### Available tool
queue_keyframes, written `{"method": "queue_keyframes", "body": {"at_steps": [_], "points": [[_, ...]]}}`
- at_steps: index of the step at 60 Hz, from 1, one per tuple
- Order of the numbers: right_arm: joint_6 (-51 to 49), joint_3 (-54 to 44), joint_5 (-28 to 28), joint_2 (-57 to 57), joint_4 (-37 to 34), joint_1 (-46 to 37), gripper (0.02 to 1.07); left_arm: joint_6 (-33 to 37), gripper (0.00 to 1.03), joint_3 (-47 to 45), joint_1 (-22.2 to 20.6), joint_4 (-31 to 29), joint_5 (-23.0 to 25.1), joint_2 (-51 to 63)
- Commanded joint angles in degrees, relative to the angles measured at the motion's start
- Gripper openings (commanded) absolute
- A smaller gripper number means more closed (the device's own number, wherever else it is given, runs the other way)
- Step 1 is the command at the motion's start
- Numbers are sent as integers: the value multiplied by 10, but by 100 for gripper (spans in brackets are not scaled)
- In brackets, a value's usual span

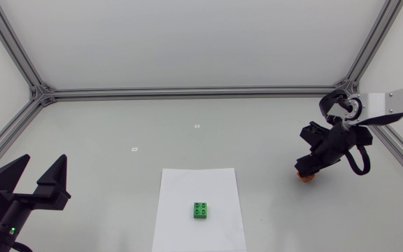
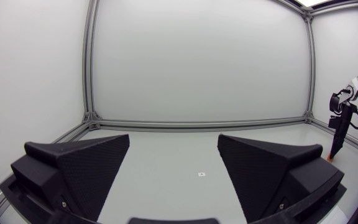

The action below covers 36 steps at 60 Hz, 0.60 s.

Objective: Pick up the orange 2x2 brick with the right arm and stack it on top of the green 2x2 brick in the center

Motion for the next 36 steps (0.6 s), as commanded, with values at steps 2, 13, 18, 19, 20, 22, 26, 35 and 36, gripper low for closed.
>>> {"method": "queue_keyframes", "body": {"at_steps": [2,13,18,19,20,22,26,35,36], "points": [[5,3,0,12,-5,-3,58,3,99,-23,0,-6,2,-2],[6,0,1,15,-3,-3,58,3,99,-23,0,-6,2,-2],[6,0,1,15,-3,-3,58,3,99,-23,0,-6,2,-2],[6,0,1,16,-3,-3,58,3,99,-23,0,-6,2,-2],[5,0,1,16,-3,-3,58,3,99,-23,0,-6,2,-2],[5,0,1,16,-2,-3,58,3,99,-23,0,-6,2,-2],[5,-1,1,18,-2,-3,58,3,99,-23,0,-6,2,-2],[6,-1,1,21,1,-3,58,3,99,-23,0,-6,2,-2],[5,-1,1,21,1,-3,58,3,99,-23,0,-6,2,-2]]}}
